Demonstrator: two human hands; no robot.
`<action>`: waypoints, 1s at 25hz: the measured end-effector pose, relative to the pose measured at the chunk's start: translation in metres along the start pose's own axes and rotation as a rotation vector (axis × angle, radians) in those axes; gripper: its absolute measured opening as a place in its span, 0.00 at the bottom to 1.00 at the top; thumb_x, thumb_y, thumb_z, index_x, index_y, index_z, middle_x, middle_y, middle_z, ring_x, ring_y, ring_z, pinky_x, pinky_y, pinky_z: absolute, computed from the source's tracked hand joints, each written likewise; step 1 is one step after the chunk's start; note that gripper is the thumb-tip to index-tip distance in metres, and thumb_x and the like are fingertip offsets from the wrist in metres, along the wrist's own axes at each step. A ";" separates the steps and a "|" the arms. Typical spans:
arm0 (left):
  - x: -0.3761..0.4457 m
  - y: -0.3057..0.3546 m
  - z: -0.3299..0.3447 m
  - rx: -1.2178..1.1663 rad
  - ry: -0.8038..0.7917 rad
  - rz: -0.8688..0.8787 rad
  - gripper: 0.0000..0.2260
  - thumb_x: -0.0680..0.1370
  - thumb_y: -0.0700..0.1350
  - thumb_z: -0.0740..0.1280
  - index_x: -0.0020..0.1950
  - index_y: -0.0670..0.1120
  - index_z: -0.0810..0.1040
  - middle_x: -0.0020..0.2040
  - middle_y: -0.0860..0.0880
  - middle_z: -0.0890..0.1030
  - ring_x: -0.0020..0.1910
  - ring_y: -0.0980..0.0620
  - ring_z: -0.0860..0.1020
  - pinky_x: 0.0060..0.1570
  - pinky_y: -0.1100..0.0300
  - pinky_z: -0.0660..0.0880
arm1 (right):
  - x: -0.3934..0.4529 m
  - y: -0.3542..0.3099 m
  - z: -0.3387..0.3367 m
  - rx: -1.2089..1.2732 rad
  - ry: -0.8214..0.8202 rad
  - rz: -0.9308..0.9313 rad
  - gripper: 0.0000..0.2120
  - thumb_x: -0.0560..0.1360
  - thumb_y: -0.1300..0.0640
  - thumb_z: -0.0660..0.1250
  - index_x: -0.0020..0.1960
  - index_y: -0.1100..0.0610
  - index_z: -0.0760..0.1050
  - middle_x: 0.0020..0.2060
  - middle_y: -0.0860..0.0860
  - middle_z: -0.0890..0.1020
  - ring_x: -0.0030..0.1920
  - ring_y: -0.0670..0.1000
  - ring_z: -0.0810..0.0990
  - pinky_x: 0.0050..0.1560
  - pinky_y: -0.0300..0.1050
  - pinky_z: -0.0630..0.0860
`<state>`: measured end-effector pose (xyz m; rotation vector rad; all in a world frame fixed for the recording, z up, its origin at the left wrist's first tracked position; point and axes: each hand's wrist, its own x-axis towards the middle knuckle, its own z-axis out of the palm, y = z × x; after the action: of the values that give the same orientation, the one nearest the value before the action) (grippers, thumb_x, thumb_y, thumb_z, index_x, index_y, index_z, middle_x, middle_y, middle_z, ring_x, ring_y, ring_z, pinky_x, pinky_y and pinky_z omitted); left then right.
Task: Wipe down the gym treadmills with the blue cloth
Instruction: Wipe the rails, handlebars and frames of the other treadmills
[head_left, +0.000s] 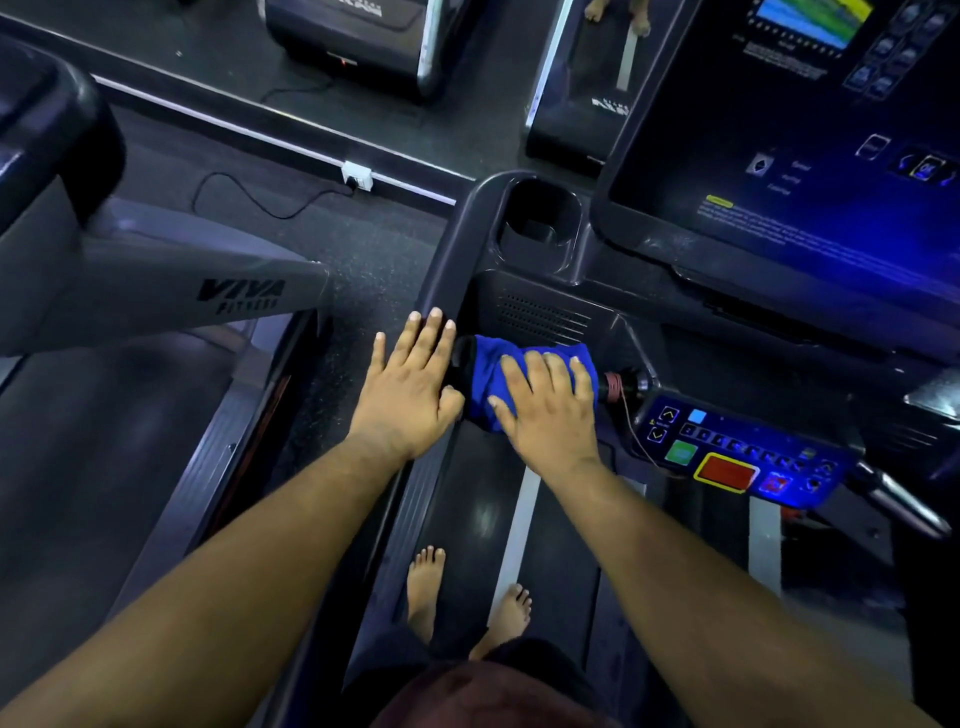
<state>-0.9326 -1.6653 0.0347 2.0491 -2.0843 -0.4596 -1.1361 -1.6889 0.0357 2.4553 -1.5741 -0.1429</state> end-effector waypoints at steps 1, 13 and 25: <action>0.001 -0.001 0.000 0.005 0.000 -0.001 0.34 0.76 0.54 0.52 0.82 0.47 0.50 0.82 0.48 0.47 0.81 0.48 0.43 0.77 0.39 0.46 | 0.009 -0.001 -0.002 0.013 -0.009 -0.001 0.23 0.79 0.39 0.56 0.64 0.53 0.74 0.56 0.54 0.79 0.57 0.58 0.77 0.64 0.60 0.67; 0.000 0.001 0.000 0.062 -0.010 0.002 0.35 0.77 0.57 0.52 0.82 0.47 0.49 0.82 0.47 0.47 0.81 0.46 0.44 0.77 0.39 0.47 | 0.038 0.014 -0.017 0.100 -0.205 0.006 0.36 0.73 0.23 0.46 0.53 0.51 0.76 0.47 0.53 0.82 0.49 0.58 0.80 0.52 0.56 0.70; 0.001 0.002 0.001 0.036 -0.002 -0.023 0.33 0.82 0.63 0.51 0.82 0.49 0.48 0.82 0.49 0.45 0.81 0.48 0.43 0.78 0.41 0.45 | 0.068 0.041 -0.034 0.258 -0.474 0.009 0.36 0.66 0.18 0.49 0.47 0.48 0.74 0.48 0.50 0.82 0.51 0.56 0.80 0.46 0.51 0.71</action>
<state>-0.9348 -1.6660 0.0346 2.0954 -2.0871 -0.4303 -1.1370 -1.7624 0.0805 2.7553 -1.8878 -0.5947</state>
